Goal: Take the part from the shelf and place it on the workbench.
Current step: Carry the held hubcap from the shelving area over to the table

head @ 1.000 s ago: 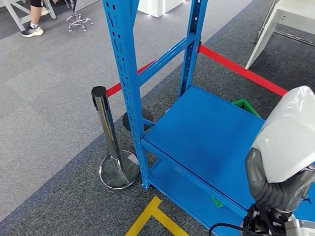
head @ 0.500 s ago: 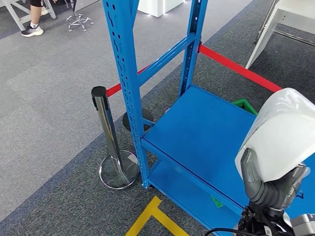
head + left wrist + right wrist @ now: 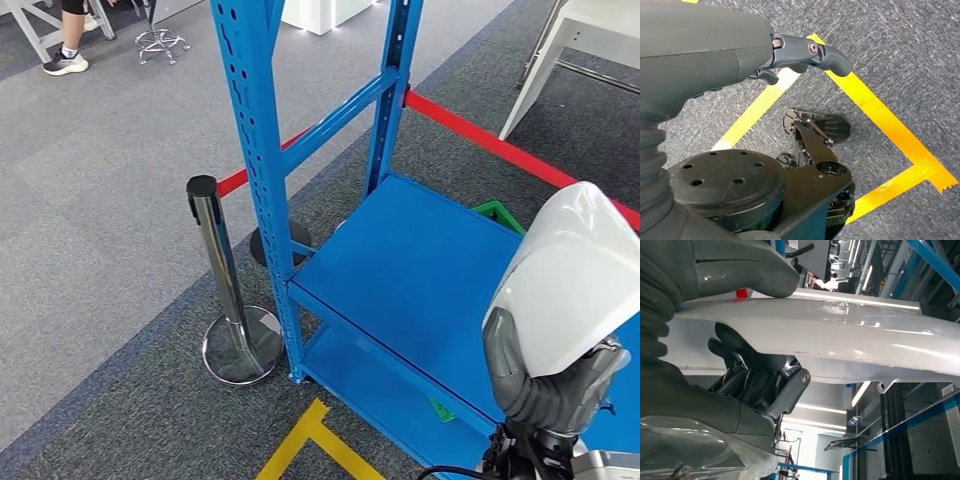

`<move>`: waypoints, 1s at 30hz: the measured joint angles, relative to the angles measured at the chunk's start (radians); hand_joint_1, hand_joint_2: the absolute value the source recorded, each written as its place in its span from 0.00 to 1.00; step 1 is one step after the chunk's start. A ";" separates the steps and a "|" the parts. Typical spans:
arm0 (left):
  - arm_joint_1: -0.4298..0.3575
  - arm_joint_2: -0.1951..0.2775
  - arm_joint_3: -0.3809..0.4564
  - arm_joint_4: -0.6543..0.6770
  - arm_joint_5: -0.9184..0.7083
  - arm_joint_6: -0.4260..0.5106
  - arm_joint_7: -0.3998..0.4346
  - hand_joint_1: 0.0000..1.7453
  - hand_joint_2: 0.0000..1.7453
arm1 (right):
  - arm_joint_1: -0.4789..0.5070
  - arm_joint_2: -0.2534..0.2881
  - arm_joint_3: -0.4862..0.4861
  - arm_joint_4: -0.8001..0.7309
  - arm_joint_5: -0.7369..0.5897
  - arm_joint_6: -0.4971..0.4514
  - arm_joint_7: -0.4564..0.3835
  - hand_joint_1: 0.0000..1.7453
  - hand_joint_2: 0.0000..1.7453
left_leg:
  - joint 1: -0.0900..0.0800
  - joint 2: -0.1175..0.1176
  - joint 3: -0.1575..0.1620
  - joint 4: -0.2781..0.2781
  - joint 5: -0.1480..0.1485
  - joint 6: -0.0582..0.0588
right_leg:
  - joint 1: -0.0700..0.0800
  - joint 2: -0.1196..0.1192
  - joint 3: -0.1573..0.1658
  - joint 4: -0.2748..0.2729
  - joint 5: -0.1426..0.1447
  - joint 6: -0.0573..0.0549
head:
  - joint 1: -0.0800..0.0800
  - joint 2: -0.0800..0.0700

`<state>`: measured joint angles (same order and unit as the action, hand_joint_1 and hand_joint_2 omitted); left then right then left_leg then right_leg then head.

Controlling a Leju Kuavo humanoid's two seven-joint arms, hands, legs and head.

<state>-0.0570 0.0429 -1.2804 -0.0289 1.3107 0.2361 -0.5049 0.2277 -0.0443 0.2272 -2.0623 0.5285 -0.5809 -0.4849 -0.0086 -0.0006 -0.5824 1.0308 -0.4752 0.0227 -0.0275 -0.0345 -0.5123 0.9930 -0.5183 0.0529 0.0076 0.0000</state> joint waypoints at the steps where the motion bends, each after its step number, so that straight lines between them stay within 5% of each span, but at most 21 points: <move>1: 0.000 0.002 0.000 -0.001 0.000 0.000 0.001 0.00 1.00 | 0.000 0.000 0.002 0.000 0.001 0.000 0.000 1.00 1.00 | -0.001 0.000 0.000 0.001 -0.001 0.002 | -0.001 0.000 0.000 0.000 0.000 0.001 | 0.000 0.000; 7: 0.002 0.012 -0.002 -0.005 0.000 0.003 0.003 0.00 1.00 | 0.000 0.000 0.017 -0.004 0.002 -0.008 -0.003 1.00 1.00 | -0.002 -0.006 0.008 -0.015 0.003 0.023 | -0.005 0.002 0.002 0.006 -0.013 0.017 | 0.001 0.000; 9: 0.002 0.013 -0.003 -0.007 0.000 0.004 0.003 0.00 1.00 | -0.002 -0.001 0.020 -0.006 0.002 -0.009 -0.004 1.00 1.00 | 0.004 -0.014 0.017 -0.030 0.011 0.032 | -0.004 0.018 -0.037 0.088 -0.061 0.016 | 0.006 0.000; 11: 0.000 0.013 -0.004 -0.008 0.000 0.005 0.004 0.00 1.00 | -0.002 -0.002 0.022 -0.006 0.002 -0.009 -0.003 1.00 1.00 | 0.003 -0.027 0.017 -0.032 0.012 0.036 | -0.003 0.030 -0.107 0.225 -0.119 0.013 | 0.008 0.000; 13: 0.001 0.014 -0.006 -0.009 0.000 0.006 0.004 0.00 1.00 | -0.001 -0.003 0.023 -0.006 0.002 -0.009 -0.002 1.00 1.00 | 0.001 -0.046 0.018 -0.031 0.011 0.035 | -0.002 0.033 -0.144 0.281 -0.117 0.011 | 0.008 0.000; 16: 0.000 0.014 -0.009 -0.014 0.000 0.007 0.004 0.00 1.00 | -0.002 -0.005 0.024 -0.006 0.003 -0.008 -0.001 1.00 1.00 | 0.003 -0.083 0.020 -0.024 0.007 0.026 | -0.005 0.068 -0.077 0.116 -0.013 0.007 | 0.009 0.000; 19: -0.002 0.014 -0.011 -0.016 0.000 0.007 0.004 0.00 1.00 | -0.001 -0.007 0.029 -0.008 0.003 -0.002 0.001 1.00 1.00 | 0.007 -0.117 0.006 -0.011 0.005 0.005 | -0.006 0.117 -0.025 0.016 0.005 0.002 | 0.007 0.000; 21: 0.001 0.016 -0.012 -0.017 0.000 0.007 0.004 0.00 1.00 | -0.003 -0.008 0.034 -0.009 0.002 0.004 0.002 1.00 1.00 | 0.012 -0.136 -0.001 -0.011 0.009 -0.009 | -0.004 0.097 -0.021 0.013 0.007 -0.008 | 0.008 0.000; 22: 0.003 0.017 -0.013 -0.018 0.000 0.007 0.004 0.00 1.00 | -0.005 -0.009 0.037 -0.009 0.002 0.006 0.002 1.00 1.00 | 0.011 -0.127 -0.005 -0.005 0.005 -0.014 | -0.005 0.083 -0.018 0.010 0.008 -0.015 | 0.006 0.000; 24: 0.002 0.018 -0.015 -0.021 0.000 0.007 0.004 0.00 1.00 | -0.007 -0.009 0.044 -0.010 0.003 0.009 0.001 1.00 1.00 | 0.009 -0.076 -0.034 0.058 -0.031 -0.024 | -0.006 0.053 -0.010 0.003 0.009 -0.027 | -0.001 0.000; 25: 0.001 0.017 -0.017 -0.022 0.000 0.006 0.004 0.00 1.00 | -0.007 -0.009 0.046 -0.010 0.004 0.010 0.000 1.00 1.00 | 0.009 -0.044 -0.064 0.121 -0.061 -0.028 | -0.004 0.038 -0.008 0.003 0.007 -0.031 | -0.005 0.000; 27: -0.001 0.017 -0.018 -0.023 0.000 0.006 0.004 0.00 1.00 | -0.007 -0.009 0.052 -0.010 0.005 0.013 -0.001 1.00 1.00 | 0.013 -0.015 -0.130 0.250 -0.109 -0.035 | 0.001 0.006 -0.005 0.003 0.002 -0.035 | -0.006 0.000; 28: 0.000 0.017 -0.019 -0.024 0.000 0.006 0.004 0.00 1.00 | -0.007 -0.009 0.055 -0.010 0.005 0.015 -0.001 1.00 1.00 | 0.015 -0.012 -0.144 0.277 -0.109 -0.036 | 0.002 -0.009 -0.003 0.003 0.000 -0.036 | -0.006 0.000; 30: 0.002 0.018 -0.021 -0.025 0.000 0.007 0.004 0.00 1.00 | -0.009 -0.010 0.062 -0.010 0.007 0.018 -0.003 1.00 1.00 | 0.015 -0.002 -0.111 0.209 -0.054 -0.032 | 0.003 -0.035 0.006 0.003 -0.007 -0.035 | -0.006 0.000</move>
<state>-0.0547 0.0608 -1.3012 -0.0534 1.3108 0.2427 -0.5013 0.2185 -0.0538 0.2896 -2.0726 0.5353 -0.5631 -0.4880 0.0061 -0.0024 -0.6930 1.2399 -0.5289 -0.0093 -0.0246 -0.0692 -0.5062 0.9960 -0.5254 0.0184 0.0012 0.0000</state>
